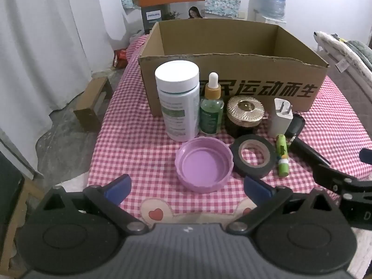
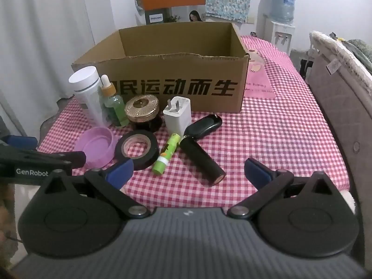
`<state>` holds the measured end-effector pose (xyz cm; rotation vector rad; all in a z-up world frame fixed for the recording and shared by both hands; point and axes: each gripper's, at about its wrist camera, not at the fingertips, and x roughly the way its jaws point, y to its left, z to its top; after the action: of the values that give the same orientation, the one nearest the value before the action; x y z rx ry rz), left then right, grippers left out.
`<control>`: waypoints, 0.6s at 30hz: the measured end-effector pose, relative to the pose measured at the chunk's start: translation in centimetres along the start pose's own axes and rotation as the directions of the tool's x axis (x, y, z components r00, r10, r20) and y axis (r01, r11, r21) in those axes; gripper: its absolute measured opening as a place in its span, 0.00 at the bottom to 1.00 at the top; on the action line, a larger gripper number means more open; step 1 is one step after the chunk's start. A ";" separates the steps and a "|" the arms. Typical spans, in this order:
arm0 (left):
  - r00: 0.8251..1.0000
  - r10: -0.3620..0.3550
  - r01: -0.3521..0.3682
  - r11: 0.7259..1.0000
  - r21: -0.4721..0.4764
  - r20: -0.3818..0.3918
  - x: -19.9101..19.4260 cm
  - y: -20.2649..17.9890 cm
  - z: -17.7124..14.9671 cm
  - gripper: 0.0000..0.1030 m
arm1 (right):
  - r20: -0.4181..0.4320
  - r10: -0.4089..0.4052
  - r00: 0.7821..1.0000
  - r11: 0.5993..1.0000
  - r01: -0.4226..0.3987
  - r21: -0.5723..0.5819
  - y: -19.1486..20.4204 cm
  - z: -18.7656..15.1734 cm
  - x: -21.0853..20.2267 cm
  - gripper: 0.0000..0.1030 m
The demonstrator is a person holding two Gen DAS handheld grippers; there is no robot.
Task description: Organize rigid objects
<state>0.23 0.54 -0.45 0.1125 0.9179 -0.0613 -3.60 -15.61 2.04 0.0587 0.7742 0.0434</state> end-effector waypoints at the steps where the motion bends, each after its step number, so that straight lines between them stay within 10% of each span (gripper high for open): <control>1: 1.000 0.001 -0.001 1.000 0.000 0.000 0.0 0.0 0.0 1.00 | 0.000 0.000 1.000 1.000 0.000 0.000 0.0 0.0 0.0 0.99; 18: 1.000 0.016 -0.016 1.000 0.004 0.004 -0.4 0.0 0.1 1.00 | -0.006 0.020 1.000 1.000 -0.020 0.002 0.5 -0.1 -0.2 0.99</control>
<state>0.05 0.50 -0.04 0.1234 0.9126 -0.0482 -3.84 -15.10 2.18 0.0683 0.7798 0.0614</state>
